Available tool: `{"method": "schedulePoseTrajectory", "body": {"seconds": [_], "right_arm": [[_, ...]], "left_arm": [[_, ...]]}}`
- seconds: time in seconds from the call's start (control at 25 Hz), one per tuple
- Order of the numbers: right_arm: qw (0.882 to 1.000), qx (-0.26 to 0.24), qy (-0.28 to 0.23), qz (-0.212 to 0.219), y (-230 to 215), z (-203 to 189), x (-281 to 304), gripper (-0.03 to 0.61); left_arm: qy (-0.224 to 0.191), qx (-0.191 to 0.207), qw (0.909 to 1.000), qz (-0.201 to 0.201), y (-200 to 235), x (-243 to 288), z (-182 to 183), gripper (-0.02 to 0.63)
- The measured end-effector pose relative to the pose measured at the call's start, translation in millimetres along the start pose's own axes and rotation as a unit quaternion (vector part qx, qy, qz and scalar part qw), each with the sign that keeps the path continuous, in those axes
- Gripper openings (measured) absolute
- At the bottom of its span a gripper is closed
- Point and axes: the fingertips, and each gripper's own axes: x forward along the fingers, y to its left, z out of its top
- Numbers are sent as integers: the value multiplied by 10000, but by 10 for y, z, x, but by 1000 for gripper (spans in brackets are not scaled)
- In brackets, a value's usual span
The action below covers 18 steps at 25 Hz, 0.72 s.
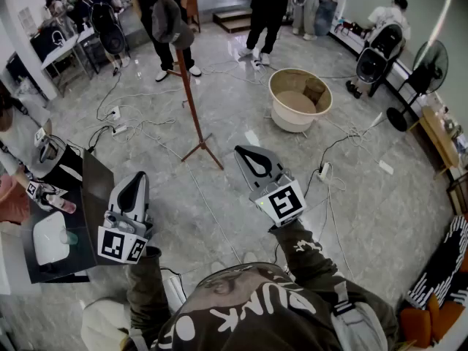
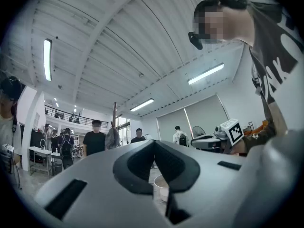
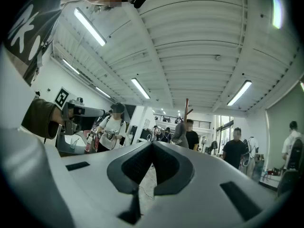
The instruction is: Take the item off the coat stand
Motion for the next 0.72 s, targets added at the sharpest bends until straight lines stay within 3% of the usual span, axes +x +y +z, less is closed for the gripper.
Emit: {"method": "schedulePoseTrajectory", "body": {"seconds": [0.72], "right_arm": [[9999,51,18,-99,-17,-62,17,9]], "left_arm": [[28,-20,10000,-13,19,-14,-58,5]]}}
